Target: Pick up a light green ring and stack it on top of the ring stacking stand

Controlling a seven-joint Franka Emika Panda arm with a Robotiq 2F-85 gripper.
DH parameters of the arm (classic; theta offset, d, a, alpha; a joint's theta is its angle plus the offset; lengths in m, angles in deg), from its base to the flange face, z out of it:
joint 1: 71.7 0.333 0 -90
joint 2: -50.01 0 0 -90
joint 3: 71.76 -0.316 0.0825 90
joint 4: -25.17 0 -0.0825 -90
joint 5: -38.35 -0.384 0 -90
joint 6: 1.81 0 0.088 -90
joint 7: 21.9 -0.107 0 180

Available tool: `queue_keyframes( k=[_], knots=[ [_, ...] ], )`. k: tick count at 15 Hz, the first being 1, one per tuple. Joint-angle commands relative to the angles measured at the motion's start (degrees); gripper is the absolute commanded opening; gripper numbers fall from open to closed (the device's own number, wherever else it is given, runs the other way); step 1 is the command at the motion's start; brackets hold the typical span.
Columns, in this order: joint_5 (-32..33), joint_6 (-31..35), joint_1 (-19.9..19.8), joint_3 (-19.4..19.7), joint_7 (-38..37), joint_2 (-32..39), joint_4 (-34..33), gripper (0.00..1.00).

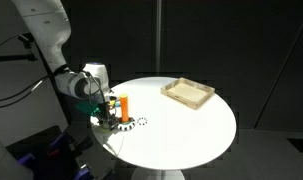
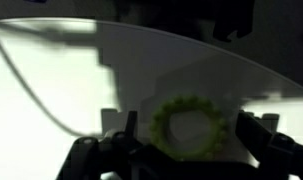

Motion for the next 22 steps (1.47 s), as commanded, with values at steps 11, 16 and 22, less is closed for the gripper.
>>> queue_keyframes(
  k=[11,16,22],
  knots=[
    [-0.91,0.28,-1.37,-1.44,1.11,-2.72,1.35,0.50],
    [-1.49,-2.99,-2.43,-3.94,2.25,-8.25,1.68,0.49],
    [0.75,-11.92,-3.31,-4.63,1.49,-18.22,0.52,0.49]
  ],
)
